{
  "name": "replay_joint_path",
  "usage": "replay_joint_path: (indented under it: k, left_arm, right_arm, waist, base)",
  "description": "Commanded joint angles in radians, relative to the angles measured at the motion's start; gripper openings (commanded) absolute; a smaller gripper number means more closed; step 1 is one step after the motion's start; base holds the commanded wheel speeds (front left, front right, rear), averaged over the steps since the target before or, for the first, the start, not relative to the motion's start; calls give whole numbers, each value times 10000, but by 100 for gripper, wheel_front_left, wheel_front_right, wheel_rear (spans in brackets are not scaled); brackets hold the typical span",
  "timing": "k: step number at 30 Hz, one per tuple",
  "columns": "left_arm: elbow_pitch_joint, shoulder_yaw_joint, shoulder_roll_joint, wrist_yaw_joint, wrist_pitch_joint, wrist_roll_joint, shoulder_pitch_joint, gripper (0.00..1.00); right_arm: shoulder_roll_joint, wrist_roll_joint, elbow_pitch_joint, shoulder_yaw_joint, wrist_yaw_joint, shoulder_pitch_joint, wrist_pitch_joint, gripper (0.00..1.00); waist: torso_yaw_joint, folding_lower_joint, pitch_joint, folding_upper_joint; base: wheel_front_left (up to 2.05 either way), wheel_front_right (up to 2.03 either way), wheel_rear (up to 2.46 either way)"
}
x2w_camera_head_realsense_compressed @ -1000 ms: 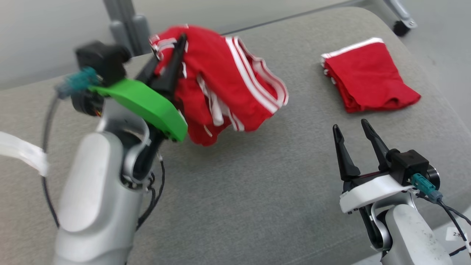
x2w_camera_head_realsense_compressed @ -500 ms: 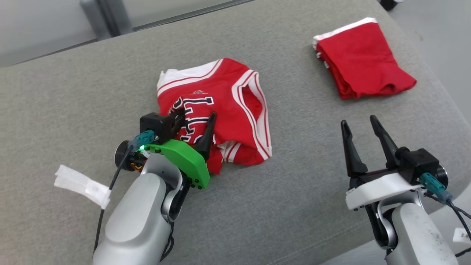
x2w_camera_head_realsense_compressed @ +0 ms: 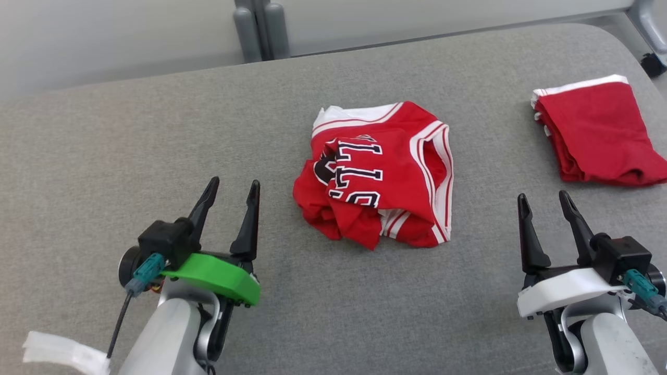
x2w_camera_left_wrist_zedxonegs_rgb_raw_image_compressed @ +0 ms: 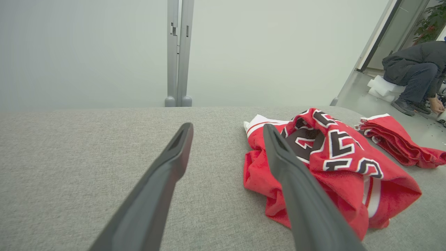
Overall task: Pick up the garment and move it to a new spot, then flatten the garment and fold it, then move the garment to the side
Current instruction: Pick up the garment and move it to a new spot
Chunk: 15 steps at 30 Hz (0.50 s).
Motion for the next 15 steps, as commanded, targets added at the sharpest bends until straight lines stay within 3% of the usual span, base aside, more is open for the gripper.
replay_joint_path:
  k: [1,8,15]
  left_arm:
    - [-282,285,96,78,-82,194,366,100]
    - [-1676,2227,-234,-178,-68,910,2082,100]
    - [-1692,3241,-524,-626,-71,1538,3087,100]
  right_arm:
    - [-1,-31,-26,-70,-19,219,-26,100]
    - [145,48,190,-235,-19,592,-25,100]
    - [302,44,615,-308,-19,780,-26,100]
  waist:
    - [870,0,-832,0]
    - [1240,0,-1130,0]
    - [1315,0,-1250,0]
  base:
    - [0,0,0]
    - [0,0,0]
    - [0,0,0]
